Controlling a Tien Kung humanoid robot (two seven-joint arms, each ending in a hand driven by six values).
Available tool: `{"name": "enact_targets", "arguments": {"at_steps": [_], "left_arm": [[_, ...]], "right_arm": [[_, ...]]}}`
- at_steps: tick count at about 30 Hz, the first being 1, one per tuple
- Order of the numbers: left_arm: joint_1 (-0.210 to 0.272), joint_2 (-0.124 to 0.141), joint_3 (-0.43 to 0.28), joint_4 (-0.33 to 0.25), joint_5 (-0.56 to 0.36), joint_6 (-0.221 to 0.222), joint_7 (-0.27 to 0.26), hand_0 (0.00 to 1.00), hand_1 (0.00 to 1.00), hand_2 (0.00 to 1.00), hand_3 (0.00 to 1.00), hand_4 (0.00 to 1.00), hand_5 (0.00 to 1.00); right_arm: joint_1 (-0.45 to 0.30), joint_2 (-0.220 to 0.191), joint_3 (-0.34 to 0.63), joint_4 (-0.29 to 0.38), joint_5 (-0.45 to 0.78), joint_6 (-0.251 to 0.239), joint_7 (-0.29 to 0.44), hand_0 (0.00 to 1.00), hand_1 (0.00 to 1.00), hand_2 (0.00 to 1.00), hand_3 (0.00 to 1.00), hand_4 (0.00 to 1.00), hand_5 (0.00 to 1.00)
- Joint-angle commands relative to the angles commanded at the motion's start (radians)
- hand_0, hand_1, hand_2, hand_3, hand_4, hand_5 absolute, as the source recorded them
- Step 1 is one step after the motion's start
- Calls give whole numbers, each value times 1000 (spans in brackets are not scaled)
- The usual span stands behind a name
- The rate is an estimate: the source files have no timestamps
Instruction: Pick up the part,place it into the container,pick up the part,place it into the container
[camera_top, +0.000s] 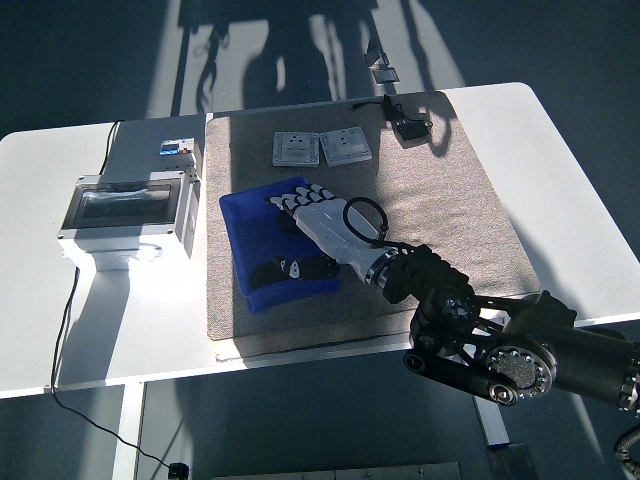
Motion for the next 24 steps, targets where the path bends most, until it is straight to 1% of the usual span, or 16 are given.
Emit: {"name": "enact_targets", "arguments": {"at_steps": [2, 3, 5, 8, 9, 11, 14, 15, 20, 21, 24], "left_arm": [[0, -1, 0, 0, 1, 0, 0, 669, 636, 688, 560, 535, 598], [1, -2, 3, 0, -2, 1, -1, 669, 636, 685, 558, 535, 585], [5, -5, 8, 0, -15, 3, -3, 669, 636, 685, 558, 535, 585], [14, -9, 19, 0, -38, 5, -3, 669, 636, 685, 558, 535, 585], [18, -11, 25, 0, -49, 6, -3, 669, 636, 680, 556, 538, 560], [25, -12, 36, 0, -71, 9, -5, 669, 636, 680, 556, 538, 560], [35, -13, 53, 0, -102, 13, -7, 669, 636, 680, 556, 538, 560], [37, -13, 55, 0, -107, 14, -8, 668, 635, 673, 552, 529, 540], [49, -13, 73, 0, -136, 18, -12, 668, 635, 673, 552, 529, 540], [50, -13, 74, 0, -136, 18, -12, 668, 635, 674, 548, 526, 527], [48, -12, 78, 0, -129, 16, -11, 668, 635, 674, 548, 526, 527]], "right_arm": [[-42, -24, 50, 28, 48, -47, 41, 998, 998, 984, 966, 681, 436], [-69, -43, 82, 48, 77, -73, 66, 998, 953, 941, 906, 689, 437], [-128, -81, 149, 90, 137, -121, 120, 998, 953, 941, 906, 689, 437], [-218, -130, 248, 144, 227, -175, 201, 998, 953, 941, 906, 689, 437], [-253, -150, 283, 166, 262, -187, 232, 884, 839, 858, 843, 692, 438], [-320, -172, 350, 187, 329, -190, 289, 884, 839, 858, 843, 692, 438], [-432, -183, 463, 190, 449, -176, 387, 884, 839, 858, 843, 692, 438], [-451, -183, 482, 189, 470, -171, 404, 774, 614, 687, 635, 715, 453], [-595, -177, 634, 177, 656, -131, 544, 774, 614, 687, 635, 715, 453], [-614, -176, 656, 177, 685, -126, 564, 708, 367, 542, 579, 784, 521], [-666, -170, 721, 177, 777, -114, 624, 708, 367, 542, 579, 784, 521]]}}
